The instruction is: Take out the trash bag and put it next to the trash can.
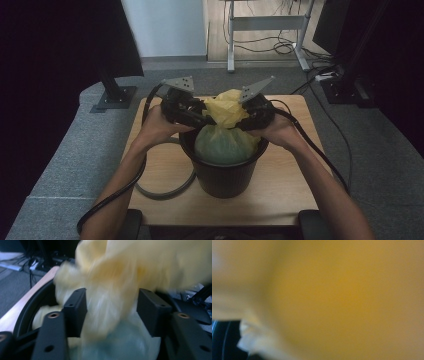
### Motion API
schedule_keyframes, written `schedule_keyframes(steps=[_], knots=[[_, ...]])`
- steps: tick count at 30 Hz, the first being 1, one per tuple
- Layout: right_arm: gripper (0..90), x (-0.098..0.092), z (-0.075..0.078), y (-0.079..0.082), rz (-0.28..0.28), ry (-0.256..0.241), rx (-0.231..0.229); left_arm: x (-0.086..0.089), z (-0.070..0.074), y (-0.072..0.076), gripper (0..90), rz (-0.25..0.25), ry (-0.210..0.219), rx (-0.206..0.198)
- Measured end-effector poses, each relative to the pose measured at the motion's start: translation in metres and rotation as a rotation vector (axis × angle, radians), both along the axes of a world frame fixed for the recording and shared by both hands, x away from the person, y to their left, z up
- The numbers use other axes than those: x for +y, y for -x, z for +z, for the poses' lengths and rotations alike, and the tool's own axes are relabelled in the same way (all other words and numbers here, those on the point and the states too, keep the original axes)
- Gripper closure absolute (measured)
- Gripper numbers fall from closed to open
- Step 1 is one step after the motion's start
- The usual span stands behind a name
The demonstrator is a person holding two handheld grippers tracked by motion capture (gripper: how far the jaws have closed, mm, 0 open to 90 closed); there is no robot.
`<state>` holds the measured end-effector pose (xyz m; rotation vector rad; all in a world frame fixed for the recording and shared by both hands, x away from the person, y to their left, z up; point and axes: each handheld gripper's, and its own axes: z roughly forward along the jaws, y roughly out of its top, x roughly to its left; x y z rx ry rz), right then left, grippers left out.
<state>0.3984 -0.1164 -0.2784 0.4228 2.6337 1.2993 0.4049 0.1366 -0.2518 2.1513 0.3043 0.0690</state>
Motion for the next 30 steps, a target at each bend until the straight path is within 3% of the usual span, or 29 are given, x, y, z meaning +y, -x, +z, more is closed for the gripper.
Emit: schedule_keyframes(steps=[4, 8, 12, 14, 15, 18, 20, 23, 25, 30], knots=[[77.7, -0.010, 0.004, 0.000, -0.018, -0.023, -0.003, 0.005, -0.008, -0.003, 33.1, 0.015, -0.034, 0.021], [77.7, -0.021, 0.013, 0.003, -0.002, -0.070, -0.014, 0.000, -0.023, -0.010, 33.3, 0.045, -0.122, 0.032], [77.7, -0.023, 0.018, 0.005, 0.020, -0.096, -0.017, -0.009, -0.030, -0.013, 34.4, 0.032, -0.158, 0.047], [77.6, -0.023, 0.020, 0.006, 0.027, -0.101, -0.018, -0.015, -0.032, -0.012, 45.4, 0.015, -0.171, 0.047], [77.7, -0.023, 0.020, 0.006, 0.030, -0.106, -0.018, -0.018, -0.032, -0.011, 45.4, -0.007, -0.185, 0.036], [77.6, -0.023, 0.020, 0.007, 0.038, -0.112, -0.015, -0.024, -0.032, -0.008, 75.1, -0.048, -0.196, 0.034], [77.5, -0.023, 0.019, 0.007, 0.039, -0.113, -0.011, -0.024, -0.031, -0.007, 83.6, -0.044, -0.186, 0.029], [77.6, -0.023, 0.018, 0.007, 0.041, -0.104, -0.006, -0.019, -0.028, -0.006, 87.9, -0.033, -0.151, 0.013], [77.5, -0.023, 0.017, 0.006, 0.038, -0.086, -0.001, -0.008, -0.022, -0.007, 89.0, -0.020, -0.085, 0.009], [77.0, -0.018, 0.012, 0.004, 0.050, -0.056, 0.020, 0.001, -0.013, -0.006, 89.3, -0.005, -0.021, -0.003]])
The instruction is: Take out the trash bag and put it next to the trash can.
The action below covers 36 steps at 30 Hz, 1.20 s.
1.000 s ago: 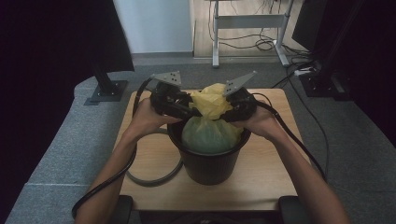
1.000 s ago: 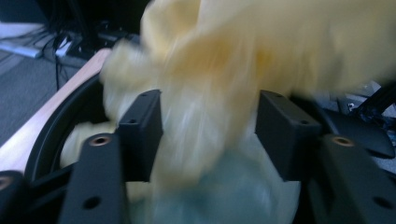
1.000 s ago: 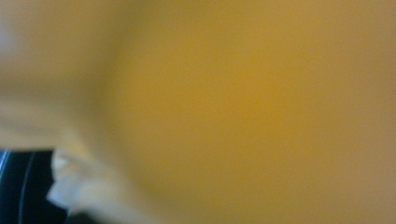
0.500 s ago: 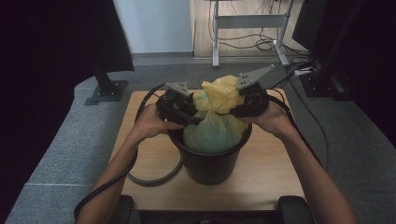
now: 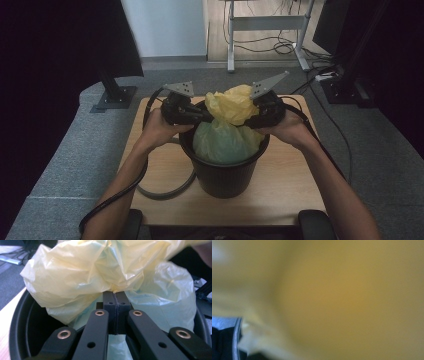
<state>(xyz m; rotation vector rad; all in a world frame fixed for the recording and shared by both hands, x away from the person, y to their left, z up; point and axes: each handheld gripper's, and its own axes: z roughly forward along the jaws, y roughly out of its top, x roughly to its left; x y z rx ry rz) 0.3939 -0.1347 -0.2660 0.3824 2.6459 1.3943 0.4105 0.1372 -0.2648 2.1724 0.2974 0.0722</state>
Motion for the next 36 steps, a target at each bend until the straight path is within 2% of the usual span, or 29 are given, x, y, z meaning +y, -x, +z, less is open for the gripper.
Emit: schedule_keyframes(steps=[2, 3, 7, 9, 13, 16, 19, 24, 25, 28, 31, 33, 34, 36], knots=[[76.6, 0.002, -0.001, 0.000, 0.011, 0.005, 0.009, -0.001, 0.001, 0.001, 89.3, 0.000, 0.003, -0.006], [72.4, 0.007, -0.004, -0.001, 0.034, 0.022, 0.029, -0.003, 0.002, 0.002, 89.3, -0.012, -0.007, -0.022], [42.4, 0.018, -0.007, -0.001, 0.048, 0.021, 0.048, -0.013, 0.001, 0.005, 89.2, -0.043, -0.028, -0.036], [32.7, 0.023, -0.009, -0.002, 0.046, 0.025, 0.055, -0.017, 0.000, 0.005, 89.2, -0.056, -0.033, -0.036], [27.2, 0.032, -0.013, -0.002, 0.044, 0.048, 0.051, -0.026, 0.000, 0.007, 89.2, -0.085, -0.025, -0.025], [29.5, 0.036, -0.015, -0.002, 0.034, 0.068, 0.053, -0.029, 0.001, 0.008, 89.3, -0.109, -0.008, -0.012], [39.6, 0.038, -0.017, -0.003, 0.036, 0.066, 0.051, -0.030, 0.002, 0.008, 89.5, -0.125, 0.016, -0.004], [71.0, 0.038, -0.017, -0.002, 0.016, 0.067, 0.026, -0.030, 0.004, 0.008, 88.5, -0.085, 0.021, -0.024], [74.5, 0.036, -0.017, -0.003, 0.014, 0.069, 0.018, -0.027, 0.005, 0.009, 84.8, -0.067, 0.027, -0.025], [79.0, 0.030, -0.016, -0.004, -0.013, 0.070, 0.003, -0.015, 0.011, 0.008, 60.6, -0.018, 0.040, -0.013], [79.5, 0.021, -0.014, -0.005, -0.058, 0.072, -0.006, 0.000, 0.016, 0.008, 51.7, 0.013, 0.077, 0.006], [79.4, 0.017, -0.012, -0.005, -0.088, 0.069, -0.010, 0.006, 0.017, 0.011, 46.4, 0.003, 0.092, 0.031], [79.3, 0.015, -0.010, -0.006, -0.096, 0.062, -0.009, 0.006, 0.017, 0.013, 43.5, -0.002, 0.090, 0.029], [79.3, 0.014, -0.007, -0.006, -0.108, 0.059, -0.013, 0.000, 0.015, 0.020, 39.3, -0.018, 0.061, 0.018]])
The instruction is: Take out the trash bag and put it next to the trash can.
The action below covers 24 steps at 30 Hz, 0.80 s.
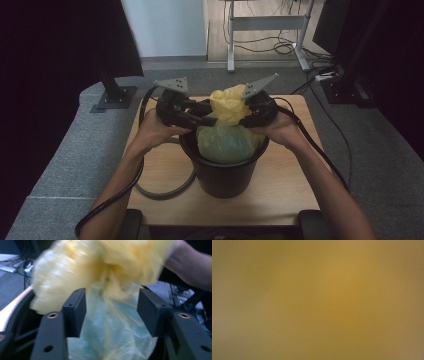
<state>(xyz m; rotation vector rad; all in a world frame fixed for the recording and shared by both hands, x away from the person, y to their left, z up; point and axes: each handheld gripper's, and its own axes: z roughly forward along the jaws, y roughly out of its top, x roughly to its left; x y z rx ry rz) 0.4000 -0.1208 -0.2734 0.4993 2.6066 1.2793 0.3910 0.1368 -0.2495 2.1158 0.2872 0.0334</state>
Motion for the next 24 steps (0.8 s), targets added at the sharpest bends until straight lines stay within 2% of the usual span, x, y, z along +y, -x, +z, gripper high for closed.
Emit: schedule_keyframes(steps=[2, 4, 6, 9, 12, 14, 15, 17, 18, 19, 22, 24], knots=[[79.2, 0.001, 0.000, 0.000, -0.006, -0.001, -0.003, -0.010, -0.003, 0.006, 35.4, 0.008, -0.057, -0.039], [79.0, 0.003, -0.001, 0.000, -0.007, 0.008, -0.002, -0.020, -0.008, 0.008, 33.5, 0.041, -0.127, -0.073], [79.0, 0.004, -0.002, 0.001, 0.005, 0.003, 0.007, -0.027, -0.014, 0.005, 36.7, 0.094, -0.208, -0.101], [79.0, 0.002, -0.001, 0.002, 0.020, -0.022, 0.023, -0.029, -0.021, -0.001, 42.4, 0.141, -0.264, -0.109], [79.0, -0.001, 0.001, 0.001, 0.042, -0.058, 0.045, -0.027, -0.025, -0.007, 46.4, 0.154, -0.266, -0.105], [78.7, -0.001, 0.002, 0.002, 0.062, -0.081, 0.057, -0.026, -0.026, -0.008, 58.6, 0.170, -0.232, -0.109], [78.2, -0.001, 0.002, 0.002, 0.078, -0.092, 0.067, -0.025, -0.025, -0.009, 65.8, 0.153, -0.244, -0.123], [75.0, 0.001, 0.001, 0.003, 0.101, -0.094, 0.079, -0.027, -0.024, -0.007, 75.4, 0.158, -0.242, -0.148], [69.2, 0.002, 0.001, 0.003, 0.113, -0.096, 0.082, -0.027, -0.023, -0.006, 78.8, 0.159, -0.250, -0.167], [61.2, 0.004, 0.000, 0.003, 0.127, -0.098, 0.088, -0.028, -0.022, -0.005, 81.6, 0.167, -0.239, -0.177], [38.5, 0.011, -0.003, 0.004, 0.108, -0.073, 0.086, -0.029, -0.018, -0.004, 85.8, 0.128, -0.210, -0.172], [31.9, 0.015, -0.006, 0.003, 0.088, -0.035, 0.071, -0.030, -0.015, -0.004, 86.6, 0.092, -0.182, -0.152]])
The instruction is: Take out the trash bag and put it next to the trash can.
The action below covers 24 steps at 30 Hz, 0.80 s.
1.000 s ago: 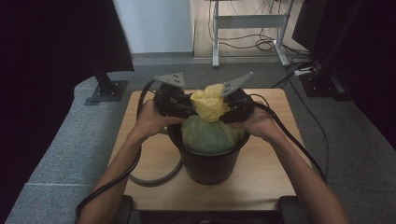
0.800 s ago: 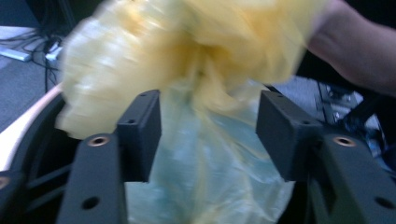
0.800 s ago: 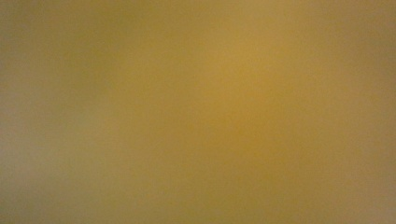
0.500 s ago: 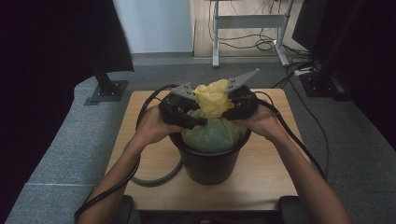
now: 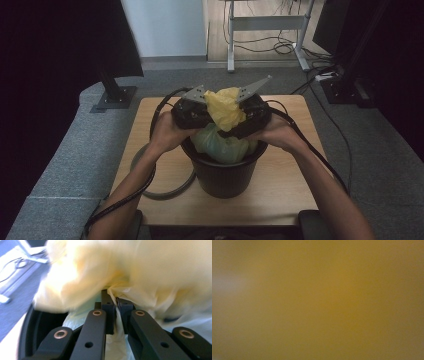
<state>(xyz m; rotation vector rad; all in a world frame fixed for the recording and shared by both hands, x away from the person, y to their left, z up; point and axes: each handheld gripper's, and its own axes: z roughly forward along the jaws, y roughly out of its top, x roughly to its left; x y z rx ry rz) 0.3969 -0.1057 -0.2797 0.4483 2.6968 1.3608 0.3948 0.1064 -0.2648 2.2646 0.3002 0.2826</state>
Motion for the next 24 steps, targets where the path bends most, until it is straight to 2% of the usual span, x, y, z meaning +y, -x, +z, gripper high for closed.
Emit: schedule_keyframes(steps=[1, 5, 7, 10, 12, 14, 16, 18, 22, 24], knots=[[30.1, 0.002, -0.001, 0.000, -0.004, 0.007, -0.003, -0.001, 0.000, 0.001, 86.9, -0.010, 0.036, 0.017], [31.4, 0.008, -0.002, 0.001, 0.001, 0.006, -0.012, -0.005, 0.004, 0.002, 88.1, -0.081, 0.100, 0.066], [38.1, 0.009, -0.001, 0.002, 0.009, -0.005, -0.018, -0.006, 0.004, 0.001, 88.4, -0.096, 0.136, 0.098], [55.1, 0.008, 0.000, 0.003, 0.024, -0.016, -0.031, -0.003, 0.002, -0.002, 88.4, -0.120, 0.178, 0.139], [65.1, 0.007, -0.001, 0.004, 0.021, -0.010, -0.045, 0.001, 0.001, -0.003, 87.2, -0.106, 0.198, 0.146], [71.4, 0.005, -0.002, 0.003, 0.020, -0.010, -0.048, 0.007, 0.003, -0.005, 80.1, -0.085, 0.209, 0.150], [75.8, 0.002, -0.003, 0.001, 0.013, -0.002, -0.046, 0.015, 0.006, -0.006, 62.4, -0.062, 0.204, 0.150], [76.9, 0.000, -0.002, 0.000, 0.008, 0.002, -0.040, 0.021, 0.008, -0.007, 54.4, -0.060, 0.207, 0.166], [77.4, -0.004, 0.001, -0.002, -0.015, 0.014, -0.038, 0.030, 0.011, -0.003, 40.6, -0.030, 0.161, 0.116], [77.3, -0.007, 0.005, -0.004, -0.024, 0.018, -0.036, 0.035, 0.012, -0.001, 36.8, -0.015, 0.142, 0.101]])
